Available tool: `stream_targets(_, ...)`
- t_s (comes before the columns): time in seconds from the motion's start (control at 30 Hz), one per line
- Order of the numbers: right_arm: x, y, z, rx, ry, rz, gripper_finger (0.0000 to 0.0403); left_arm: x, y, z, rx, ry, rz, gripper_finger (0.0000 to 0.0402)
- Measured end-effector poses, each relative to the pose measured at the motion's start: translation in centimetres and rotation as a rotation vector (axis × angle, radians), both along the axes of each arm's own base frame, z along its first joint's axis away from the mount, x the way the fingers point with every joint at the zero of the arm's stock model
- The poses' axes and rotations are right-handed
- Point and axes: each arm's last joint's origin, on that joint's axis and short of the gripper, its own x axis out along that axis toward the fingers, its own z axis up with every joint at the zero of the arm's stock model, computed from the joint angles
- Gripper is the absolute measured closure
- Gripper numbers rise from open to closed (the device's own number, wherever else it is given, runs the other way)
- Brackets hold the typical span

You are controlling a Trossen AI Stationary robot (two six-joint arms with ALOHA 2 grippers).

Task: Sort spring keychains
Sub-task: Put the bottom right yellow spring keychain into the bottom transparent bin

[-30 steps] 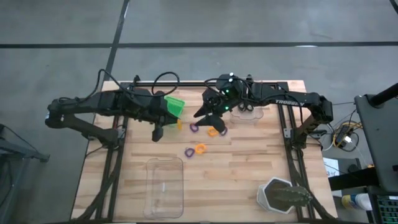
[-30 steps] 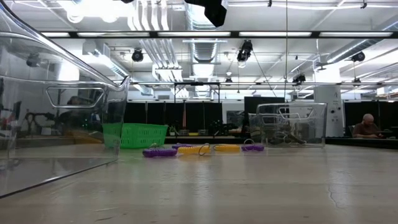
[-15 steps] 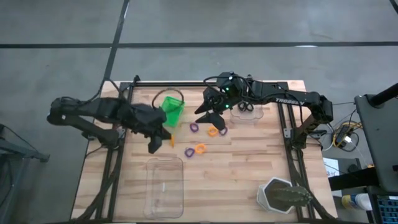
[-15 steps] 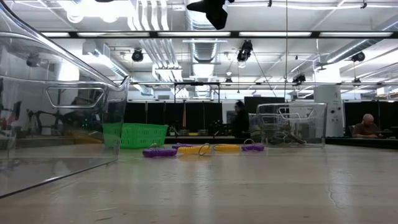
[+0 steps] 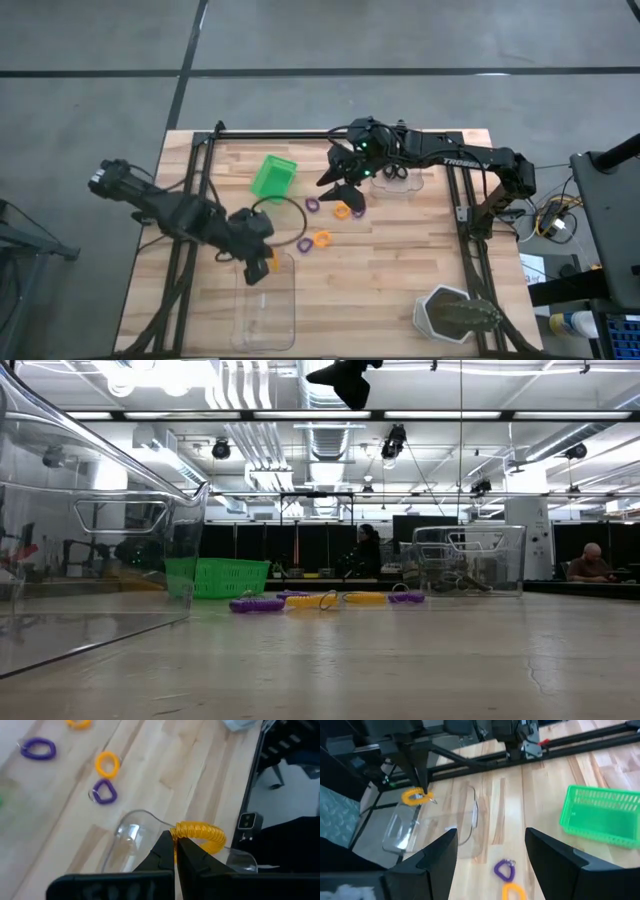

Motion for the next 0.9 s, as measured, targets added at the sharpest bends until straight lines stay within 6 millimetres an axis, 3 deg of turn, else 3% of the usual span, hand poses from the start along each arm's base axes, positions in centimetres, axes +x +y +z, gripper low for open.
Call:
stream_targets(0.27,-0.7,0.1,-0.9,-0.016,0.107,0.029,0.0177,1.1,-3.0,-2.5,0.017,0.099,0.038,0.0401)
stream_targets(0.5,-1.2,0.2,-1.5,-0.035,0.168,0.055,0.0177,2.1,-5.1,-5.9,0.091,0.256,0.040,0.0401)
stream_targets(0.9,-1.3,0.2,-1.6,-0.073,0.168,0.086,0.0177,4.0,-7.2,-10.6,0.139,0.444,-0.028,0.0401)
